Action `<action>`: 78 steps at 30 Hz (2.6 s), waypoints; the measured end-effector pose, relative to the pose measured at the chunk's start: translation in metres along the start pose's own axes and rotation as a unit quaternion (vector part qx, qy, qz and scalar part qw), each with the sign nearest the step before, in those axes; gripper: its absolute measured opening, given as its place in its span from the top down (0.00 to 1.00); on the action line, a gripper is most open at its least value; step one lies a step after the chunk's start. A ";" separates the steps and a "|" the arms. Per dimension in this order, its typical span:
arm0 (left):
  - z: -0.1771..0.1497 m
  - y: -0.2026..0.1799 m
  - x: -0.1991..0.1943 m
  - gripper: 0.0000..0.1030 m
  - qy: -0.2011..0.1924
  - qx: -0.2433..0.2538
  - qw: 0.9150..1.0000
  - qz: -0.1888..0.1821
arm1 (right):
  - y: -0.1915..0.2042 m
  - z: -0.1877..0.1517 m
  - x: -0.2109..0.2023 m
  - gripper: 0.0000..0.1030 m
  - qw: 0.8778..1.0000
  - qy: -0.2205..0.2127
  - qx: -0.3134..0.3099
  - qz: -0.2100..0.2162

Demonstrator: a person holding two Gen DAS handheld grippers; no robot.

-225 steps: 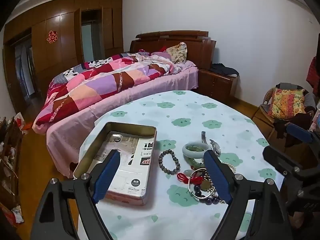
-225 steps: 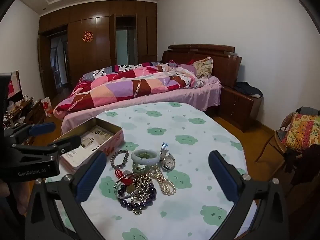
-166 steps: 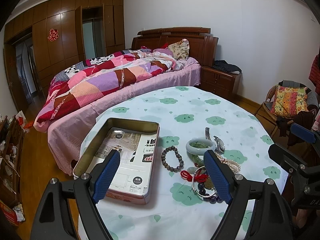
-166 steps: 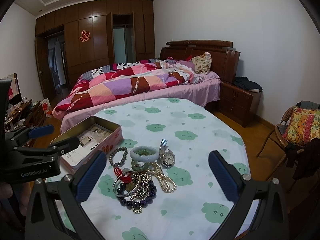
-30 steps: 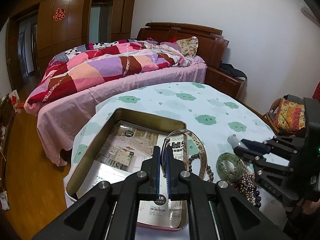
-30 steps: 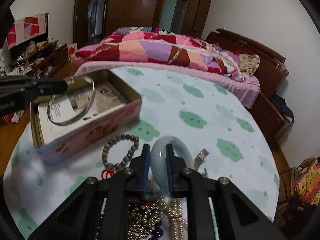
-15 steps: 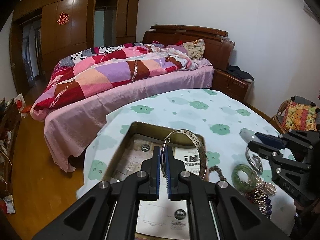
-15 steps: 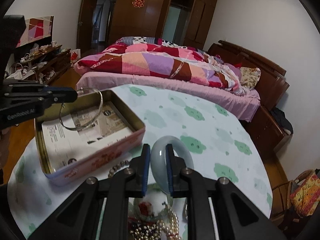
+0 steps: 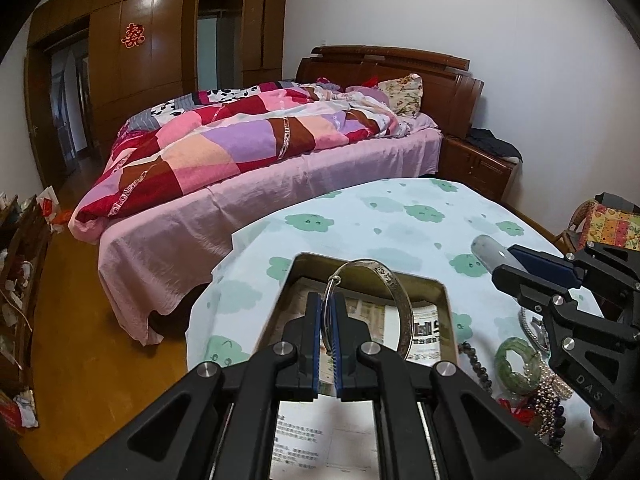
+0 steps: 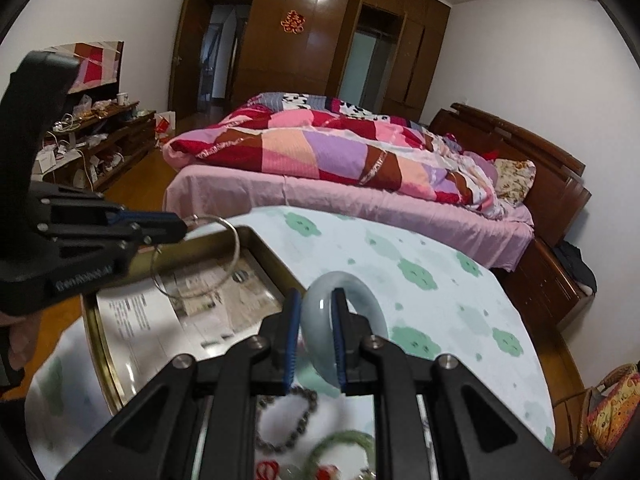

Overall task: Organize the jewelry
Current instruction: 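Carry the silver bangle into the tin while the right gripper grasps the pale jade bangle, then release the silver bangle and pale jade bangle into the tin with both grippers, then grasp the green jade bangle with the left gripper while the right gripper grasps the wristwatch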

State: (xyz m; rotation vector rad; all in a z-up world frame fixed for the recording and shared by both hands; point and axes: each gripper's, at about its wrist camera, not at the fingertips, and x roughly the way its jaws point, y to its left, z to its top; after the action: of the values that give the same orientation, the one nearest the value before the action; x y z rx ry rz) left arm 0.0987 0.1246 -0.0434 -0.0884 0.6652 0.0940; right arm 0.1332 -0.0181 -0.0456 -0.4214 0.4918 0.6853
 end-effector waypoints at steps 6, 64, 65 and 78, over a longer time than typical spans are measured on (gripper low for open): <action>-0.001 0.005 0.007 0.97 0.010 0.002 1.000 0.005 | 0.012 0.009 0.012 0.83 1.000 -0.008 -0.004 0.008; 0.002 0.001 0.021 0.37 0.028 0.044 0.998 0.023 | 0.042 -0.012 0.021 0.38 1.000 -0.008 -0.027 0.005; 0.002 0.001 0.019 0.37 0.026 0.040 0.999 0.022 | 0.038 -0.014 0.015 0.35 1.000 -0.012 -0.020 0.006; -0.021 -0.040 -0.013 0.37 0.001 0.009 1.000 0.007 | -0.063 -0.084 -0.028 0.32 0.986 0.048 0.130 -0.098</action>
State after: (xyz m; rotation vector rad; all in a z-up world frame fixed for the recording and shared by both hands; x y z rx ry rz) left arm 0.0806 0.0816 -0.0499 -0.0671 0.6682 0.1024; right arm 0.1336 -0.1194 -0.0847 -0.2536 0.6131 0.4053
